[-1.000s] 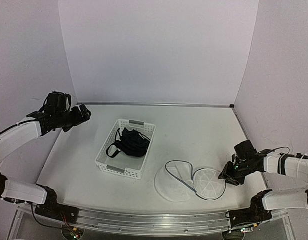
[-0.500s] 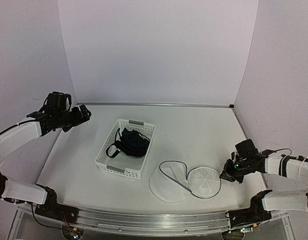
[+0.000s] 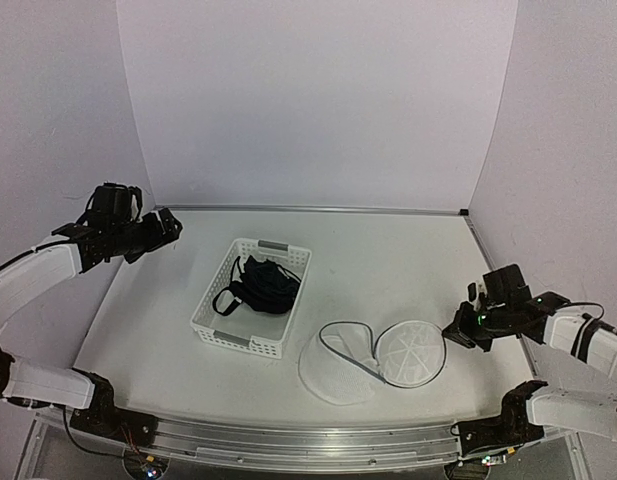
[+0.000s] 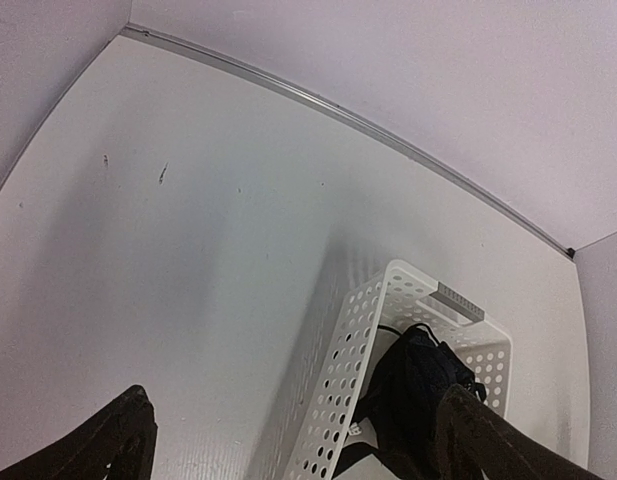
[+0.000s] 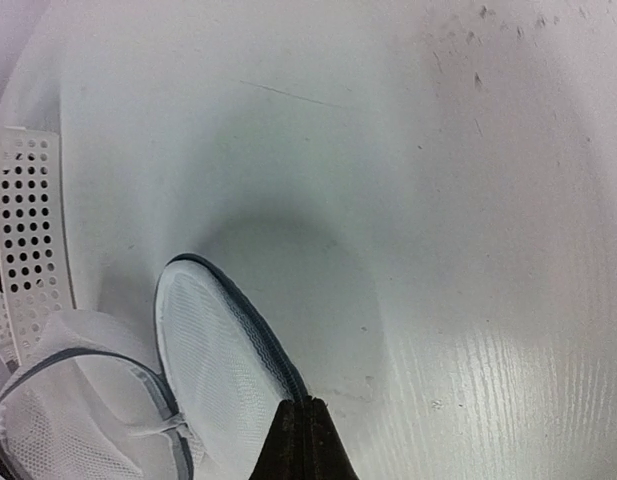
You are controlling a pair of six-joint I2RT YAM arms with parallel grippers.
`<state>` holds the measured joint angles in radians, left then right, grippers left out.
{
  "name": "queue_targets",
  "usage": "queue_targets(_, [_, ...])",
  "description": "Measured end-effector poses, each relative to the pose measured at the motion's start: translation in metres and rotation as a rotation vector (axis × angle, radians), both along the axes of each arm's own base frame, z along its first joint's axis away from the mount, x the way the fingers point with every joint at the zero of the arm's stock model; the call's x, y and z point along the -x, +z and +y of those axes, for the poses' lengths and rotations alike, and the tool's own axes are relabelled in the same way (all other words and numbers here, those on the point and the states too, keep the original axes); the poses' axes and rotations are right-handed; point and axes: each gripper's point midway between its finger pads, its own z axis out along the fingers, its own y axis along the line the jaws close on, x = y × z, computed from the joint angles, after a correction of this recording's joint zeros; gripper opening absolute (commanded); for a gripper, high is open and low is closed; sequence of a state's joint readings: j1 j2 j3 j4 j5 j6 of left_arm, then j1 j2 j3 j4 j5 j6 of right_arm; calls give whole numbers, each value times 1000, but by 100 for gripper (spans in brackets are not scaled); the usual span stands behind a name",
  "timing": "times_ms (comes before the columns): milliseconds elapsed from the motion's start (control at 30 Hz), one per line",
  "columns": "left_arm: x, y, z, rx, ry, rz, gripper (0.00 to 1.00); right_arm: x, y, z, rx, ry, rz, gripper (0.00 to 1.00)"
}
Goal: Unzip the laundry bag and remove the bra
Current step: Close the laundry bag at the center of the board.
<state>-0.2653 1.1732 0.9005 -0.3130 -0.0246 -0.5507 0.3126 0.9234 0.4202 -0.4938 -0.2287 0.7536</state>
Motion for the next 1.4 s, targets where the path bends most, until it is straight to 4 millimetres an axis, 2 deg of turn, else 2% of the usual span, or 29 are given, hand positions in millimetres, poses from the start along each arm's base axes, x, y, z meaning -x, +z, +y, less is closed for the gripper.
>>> queue_targets(200, [1,1,-3,10,-14,-1,98,-16,51,13,-50,67,-130,0])
queue_targets(367, [3,3,-7,24,-36,-1,98,-21,87,30,-125,144,-191,0])
queue_targets(600, [8,12,-8,37,-52,-28,97,-19,125,55,-228,238,-237,0])
queue_targets(700, [10,12,-8,37,-57,-30,98,-14,136,76,-253,309,-242,0])
queue_targets(867, [16,10,-9,33,-73,-35,98,2,141,120,-270,451,-225,0])
queue_targets(1200, [21,16,-11,43,-95,-54,98,17,142,180,-269,611,-212,0])
queue_targets(1400, [23,19,-12,50,-104,-62,98,29,126,212,-230,704,-175,0])
